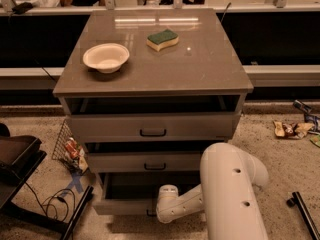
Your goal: Open bottom drawer
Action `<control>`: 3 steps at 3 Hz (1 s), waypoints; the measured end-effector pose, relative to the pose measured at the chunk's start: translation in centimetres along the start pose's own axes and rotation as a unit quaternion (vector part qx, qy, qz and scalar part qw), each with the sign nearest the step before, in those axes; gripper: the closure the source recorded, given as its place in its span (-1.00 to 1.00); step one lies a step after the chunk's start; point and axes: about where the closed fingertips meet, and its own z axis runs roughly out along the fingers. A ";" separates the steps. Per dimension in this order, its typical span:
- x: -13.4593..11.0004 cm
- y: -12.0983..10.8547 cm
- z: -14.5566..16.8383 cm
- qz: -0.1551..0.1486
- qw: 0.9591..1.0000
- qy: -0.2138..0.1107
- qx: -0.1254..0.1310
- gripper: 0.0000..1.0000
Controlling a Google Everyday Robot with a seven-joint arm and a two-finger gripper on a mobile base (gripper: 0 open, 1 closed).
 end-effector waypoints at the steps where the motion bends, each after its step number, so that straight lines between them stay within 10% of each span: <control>1: 0.0 0.0 0.0 0.000 1.000 0.000 0.000 -0.21; 3: 0.0 0.2 0.1 0.000 1.000 0.000 -0.002 -0.80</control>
Offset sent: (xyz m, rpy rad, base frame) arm 0.0000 0.0000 0.0000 0.0000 0.0001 0.0000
